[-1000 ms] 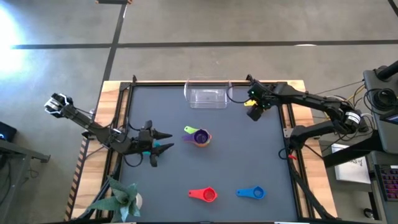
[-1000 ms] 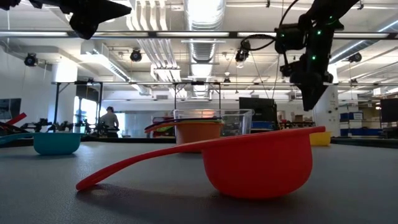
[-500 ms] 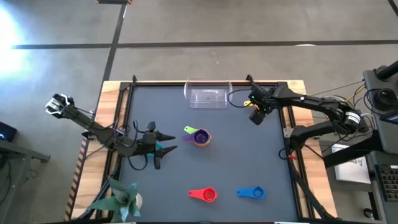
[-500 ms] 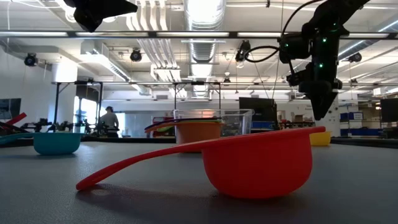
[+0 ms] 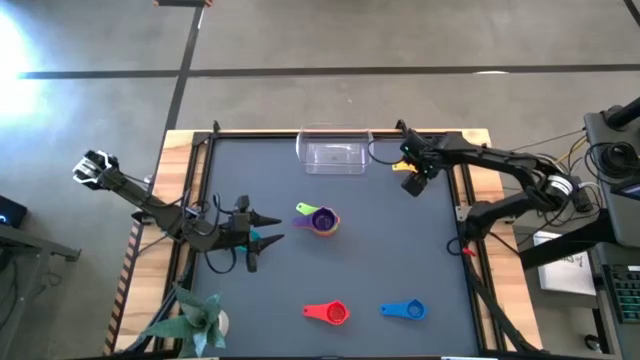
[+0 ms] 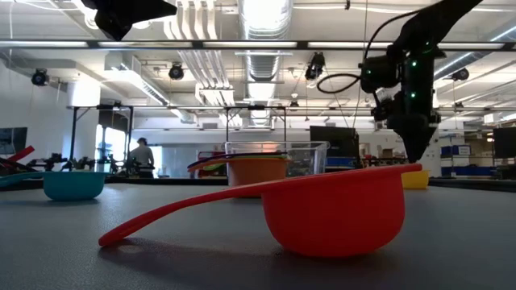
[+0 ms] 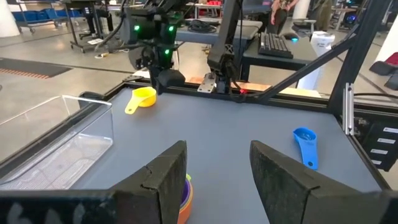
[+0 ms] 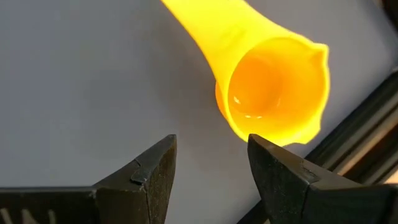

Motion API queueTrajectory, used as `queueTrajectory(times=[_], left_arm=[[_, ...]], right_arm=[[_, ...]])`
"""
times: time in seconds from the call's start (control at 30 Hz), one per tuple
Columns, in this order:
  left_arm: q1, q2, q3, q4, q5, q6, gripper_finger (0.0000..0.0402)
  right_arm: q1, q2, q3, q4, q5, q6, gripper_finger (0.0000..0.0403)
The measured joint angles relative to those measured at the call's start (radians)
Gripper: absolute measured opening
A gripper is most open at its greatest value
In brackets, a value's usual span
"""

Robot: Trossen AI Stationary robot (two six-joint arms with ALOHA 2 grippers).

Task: Nest measuring cups in basket
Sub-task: Stack the yellow measuring cup on top of the purple measuring cup

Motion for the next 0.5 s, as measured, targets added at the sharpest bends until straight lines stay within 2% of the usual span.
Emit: queueTrajectory(times=[0.5], left_arm=[[0.0,-0.001,0.006,-0.001,-0.002,0.02,0.016]], right_arm=[[-0.052,0.175,0.0,0.113,-0.017,-0.089,0.0189]])
